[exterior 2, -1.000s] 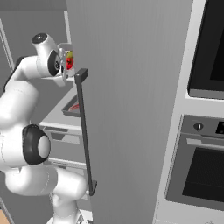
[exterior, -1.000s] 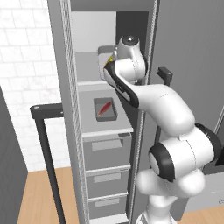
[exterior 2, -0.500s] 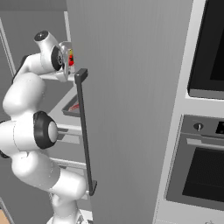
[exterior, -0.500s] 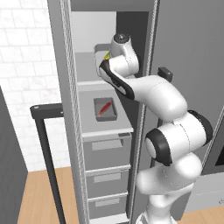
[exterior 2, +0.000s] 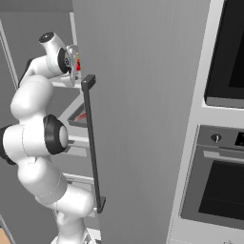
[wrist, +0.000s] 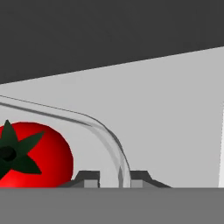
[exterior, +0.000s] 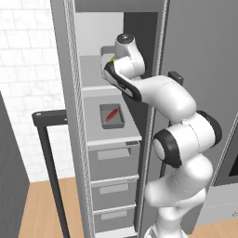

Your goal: Take the meat container that has the steak and place it on the second highest rack of the freezer. Then take the vegetable container that has the tomato and cucumber and place it on the highest rack of the freezer.

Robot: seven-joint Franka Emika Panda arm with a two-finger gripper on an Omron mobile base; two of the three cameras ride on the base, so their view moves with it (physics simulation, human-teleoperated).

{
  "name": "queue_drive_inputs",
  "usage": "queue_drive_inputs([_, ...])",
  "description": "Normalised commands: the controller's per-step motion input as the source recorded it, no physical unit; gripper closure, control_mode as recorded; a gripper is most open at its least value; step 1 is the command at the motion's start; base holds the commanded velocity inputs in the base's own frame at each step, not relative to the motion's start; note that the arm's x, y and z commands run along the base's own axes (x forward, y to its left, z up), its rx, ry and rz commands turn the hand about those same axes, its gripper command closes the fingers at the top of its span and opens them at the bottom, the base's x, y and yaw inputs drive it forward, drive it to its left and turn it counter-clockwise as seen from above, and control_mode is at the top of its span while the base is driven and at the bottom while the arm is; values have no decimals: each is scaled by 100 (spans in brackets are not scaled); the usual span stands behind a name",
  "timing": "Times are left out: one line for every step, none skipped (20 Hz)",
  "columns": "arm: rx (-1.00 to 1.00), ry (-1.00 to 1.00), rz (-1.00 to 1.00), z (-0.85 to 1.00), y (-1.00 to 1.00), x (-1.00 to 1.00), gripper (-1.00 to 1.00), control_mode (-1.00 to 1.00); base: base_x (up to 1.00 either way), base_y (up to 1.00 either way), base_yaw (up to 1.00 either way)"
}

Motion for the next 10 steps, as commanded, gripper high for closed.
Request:
queue_drive_inputs([0, 0, 0, -36, 0, 11, 100, -100, 0, 0, 0])
queue_drive_inputs([0, 0, 0, -34, 0, 9, 100, -100, 0, 0, 0])
queue_drive_inputs([0, 0, 0, -29, 0, 6, 100, -100, 0, 0, 0])
queue_drive_inputs([0, 0, 0, -11, 0, 9, 100, -100, 0, 0, 0])
queue_drive_inputs([0, 0, 0, 0, 4, 4, 100, -100, 0, 0, 0])
queue_drive_inputs([0, 0, 0, 0, 0, 0, 100, -100, 0, 0, 0])
queue_drive_inputs([0, 0, 0, 0, 0, 0, 100, -100, 0, 0, 0])
queue_drive_inputs([0, 0, 0, 0, 0, 0, 100, -100, 0, 0, 0])
queue_drive_inputs([0, 0, 0, 0, 0, 0, 100, -100, 0, 0, 0])
queue_drive_inputs([0, 0, 0, 0, 0, 0, 100, -100, 0, 0, 0])
